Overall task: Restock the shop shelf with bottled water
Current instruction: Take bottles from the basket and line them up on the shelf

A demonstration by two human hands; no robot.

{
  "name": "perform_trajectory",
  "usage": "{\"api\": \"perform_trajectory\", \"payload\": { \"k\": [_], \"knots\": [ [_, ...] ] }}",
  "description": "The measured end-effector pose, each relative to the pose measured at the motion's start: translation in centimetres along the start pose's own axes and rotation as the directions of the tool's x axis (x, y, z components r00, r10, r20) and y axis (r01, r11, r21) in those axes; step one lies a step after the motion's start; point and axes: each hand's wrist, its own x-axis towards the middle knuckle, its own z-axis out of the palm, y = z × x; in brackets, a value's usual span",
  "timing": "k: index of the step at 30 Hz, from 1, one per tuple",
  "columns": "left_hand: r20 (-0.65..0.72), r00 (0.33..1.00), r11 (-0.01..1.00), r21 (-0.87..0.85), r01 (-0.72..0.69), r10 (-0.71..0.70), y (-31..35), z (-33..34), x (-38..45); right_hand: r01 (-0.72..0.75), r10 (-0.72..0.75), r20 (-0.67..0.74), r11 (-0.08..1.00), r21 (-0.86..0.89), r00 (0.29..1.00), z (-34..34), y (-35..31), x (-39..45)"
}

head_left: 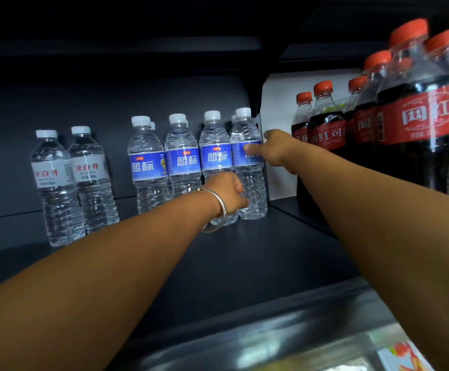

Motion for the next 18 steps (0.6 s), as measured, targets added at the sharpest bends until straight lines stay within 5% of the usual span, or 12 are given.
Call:
{"api": "perform_trajectory", "payload": {
  "k": [3,9,18],
  "knots": [
    [0.004,1.000,1.000,0.007,-0.011,0.011,0.4,-0.8,-1.6,0.048,-0.049,0.004,0.962,-0.268,0.999,-1.1,-1.0,-2.9],
    [-0.006,0.994,0.992,0.065,-0.112,0.113,3.0,-3.4,-7.5,0.146,-0.096,0.133,0.882,-0.448,0.986,-3.5,-3.5,-12.0],
    [-0.108,0.933,0.938,0.067,-0.339,0.345,4.1,-3.0,-22.1,0.073,-0.106,-0.017,0.783,-0.618,0.994,-2.9,-4.8,-28.8]
  ]
}}
